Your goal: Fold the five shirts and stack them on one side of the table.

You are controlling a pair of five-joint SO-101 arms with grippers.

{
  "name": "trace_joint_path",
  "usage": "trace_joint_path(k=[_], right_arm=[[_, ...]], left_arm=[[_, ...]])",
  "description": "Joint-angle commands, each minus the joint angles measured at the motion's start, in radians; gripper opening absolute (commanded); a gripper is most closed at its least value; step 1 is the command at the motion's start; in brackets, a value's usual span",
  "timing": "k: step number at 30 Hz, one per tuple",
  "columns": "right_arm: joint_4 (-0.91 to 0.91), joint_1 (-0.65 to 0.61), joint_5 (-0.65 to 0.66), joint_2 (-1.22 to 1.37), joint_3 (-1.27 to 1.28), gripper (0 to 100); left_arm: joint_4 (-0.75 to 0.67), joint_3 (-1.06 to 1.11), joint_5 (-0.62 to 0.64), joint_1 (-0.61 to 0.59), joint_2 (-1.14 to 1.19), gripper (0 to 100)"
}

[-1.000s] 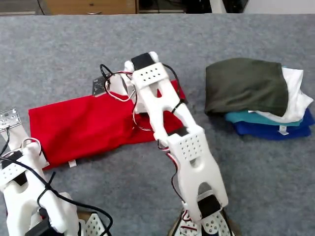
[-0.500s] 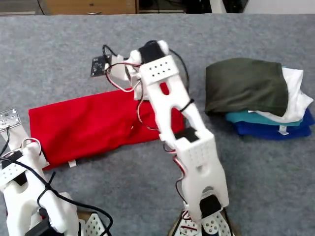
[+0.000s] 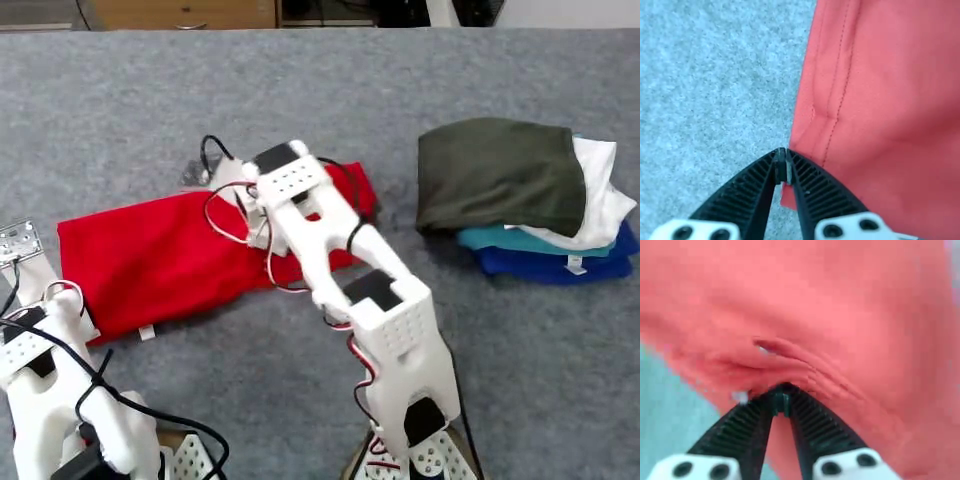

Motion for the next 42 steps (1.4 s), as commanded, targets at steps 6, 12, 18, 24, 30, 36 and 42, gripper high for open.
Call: trace_joint_path(k=[6,12,18,24,30,36,42], right_arm=[[-0.018,-0.047,-0.049,-0.065,0.001,0.3],[0.198,0.021,-0.046,-0.125,-0.064,0.2],[0.245,0.139,-0.051,-0.292,-0.056,0.2],[0.275,0.223,-0.044,-0.456,0.058,0.2],[0.238,0.237,-0.008,-0.568,0.22,0.2],[0.215,0.223,0.008,-0.657,0.3,0.2],[0.216,0.222,0.011,-0.697,0.352,0.2]], left_arm=[[-0.011,-0.011,0.005,-0.005,-0.007,2],[-0.011,-0.011,0.005,-0.002,-0.007,2],[0.006,-0.052,0.008,-0.005,-0.008,2],[0.542,-0.626,0.046,-0.051,-0.036,2],[0.605,-0.784,0.052,0.021,0.186,10],[0.606,-0.842,0.058,0.052,0.429,17],[0.597,-0.928,0.058,0.04,0.585,17]])
